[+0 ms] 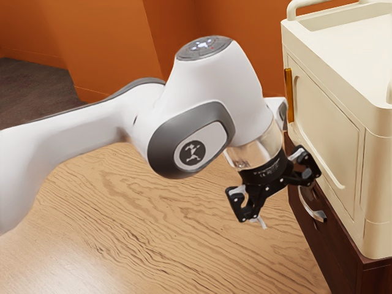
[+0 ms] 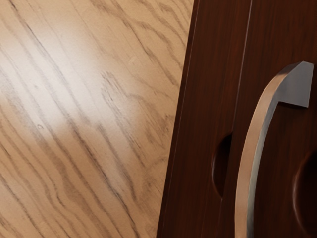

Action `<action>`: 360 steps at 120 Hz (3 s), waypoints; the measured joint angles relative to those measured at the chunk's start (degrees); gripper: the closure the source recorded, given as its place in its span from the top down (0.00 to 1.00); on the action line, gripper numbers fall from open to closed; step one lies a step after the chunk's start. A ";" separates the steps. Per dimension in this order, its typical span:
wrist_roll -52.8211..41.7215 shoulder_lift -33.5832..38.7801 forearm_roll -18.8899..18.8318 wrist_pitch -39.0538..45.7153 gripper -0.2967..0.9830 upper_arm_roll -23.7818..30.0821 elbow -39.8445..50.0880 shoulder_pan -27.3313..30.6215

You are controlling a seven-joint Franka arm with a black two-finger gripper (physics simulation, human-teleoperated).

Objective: Pull the drawer handle with one arm to open the drawer

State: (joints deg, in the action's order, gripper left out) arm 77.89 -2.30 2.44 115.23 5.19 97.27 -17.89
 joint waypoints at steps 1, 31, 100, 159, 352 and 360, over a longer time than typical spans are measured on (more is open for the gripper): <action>-0.05 0.00 0.00 0.06 0.77 0.00 0.03 0.01; -2.03 -0.65 0.56 1.06 0.77 0.00 -0.04 1.37; -4.63 -1.88 1.12 1.69 0.62 0.00 -0.12 1.38; -4.71 -2.41 1.06 3.24 0.49 -0.07 0.06 0.76; -3.22 10.39 0.60 3.53 0.41 -0.66 15.28 3.03; -3.11 10.59 0.51 3.53 0.41 -0.70 15.38 3.00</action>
State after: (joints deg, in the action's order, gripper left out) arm 74.79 8.29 2.95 118.76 4.48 112.65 -14.89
